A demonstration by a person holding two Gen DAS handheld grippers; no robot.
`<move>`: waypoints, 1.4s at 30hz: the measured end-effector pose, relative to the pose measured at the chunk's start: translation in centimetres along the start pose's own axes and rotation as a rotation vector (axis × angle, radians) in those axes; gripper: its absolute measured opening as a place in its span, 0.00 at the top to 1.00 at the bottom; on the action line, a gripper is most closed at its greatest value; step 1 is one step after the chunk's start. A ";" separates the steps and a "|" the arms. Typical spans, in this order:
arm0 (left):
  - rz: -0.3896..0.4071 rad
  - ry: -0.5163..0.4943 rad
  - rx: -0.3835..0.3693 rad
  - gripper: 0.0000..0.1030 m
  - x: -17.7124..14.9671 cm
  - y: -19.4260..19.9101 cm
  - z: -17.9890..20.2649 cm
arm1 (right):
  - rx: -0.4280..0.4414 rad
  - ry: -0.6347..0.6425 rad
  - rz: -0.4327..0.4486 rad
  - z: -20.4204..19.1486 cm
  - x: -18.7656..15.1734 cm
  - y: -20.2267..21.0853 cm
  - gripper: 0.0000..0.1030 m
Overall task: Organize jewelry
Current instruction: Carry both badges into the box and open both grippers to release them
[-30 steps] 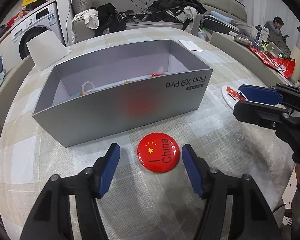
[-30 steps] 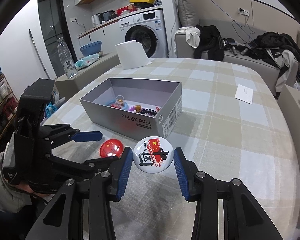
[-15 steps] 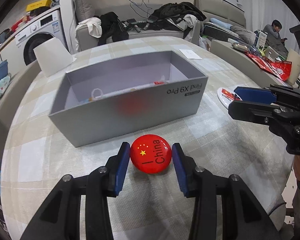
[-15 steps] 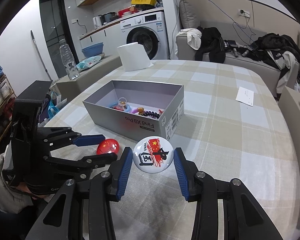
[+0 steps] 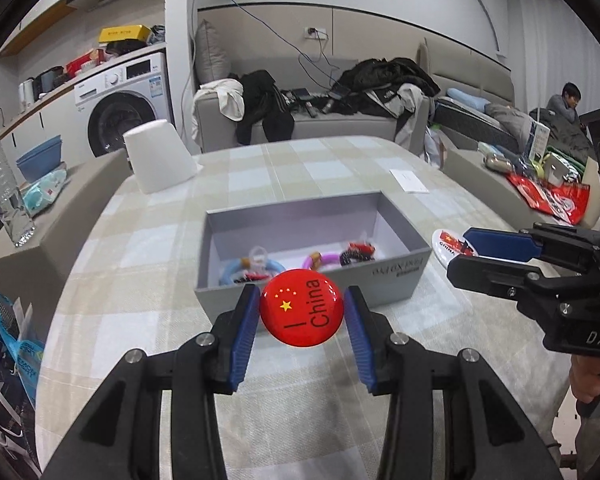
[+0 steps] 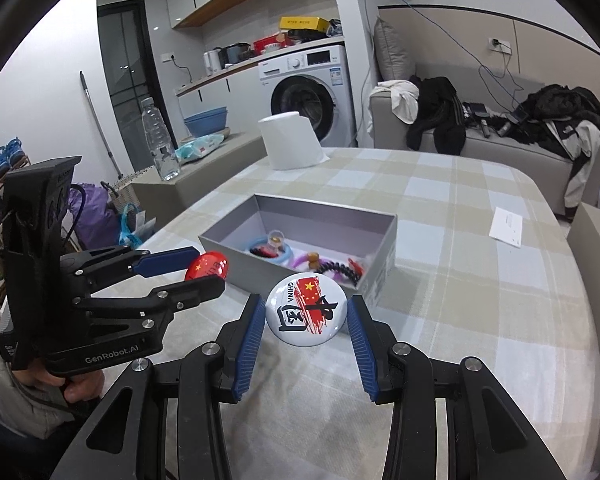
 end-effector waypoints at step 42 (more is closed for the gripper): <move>-0.015 0.037 0.106 0.64 1.7 -4.8 -3.4 | -0.001 -0.080 -0.047 2.2 2.7 -7.7 0.60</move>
Point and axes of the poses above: each gripper's, at about its wrist camera, not at the fingertips, and y roughly against the way its jaws point, z to its right, x to its top, the point moved 9 cm from there along -y, roughly the way its jaws point, and after that the axes turned 1 degree about z, right-handed, at the moved point
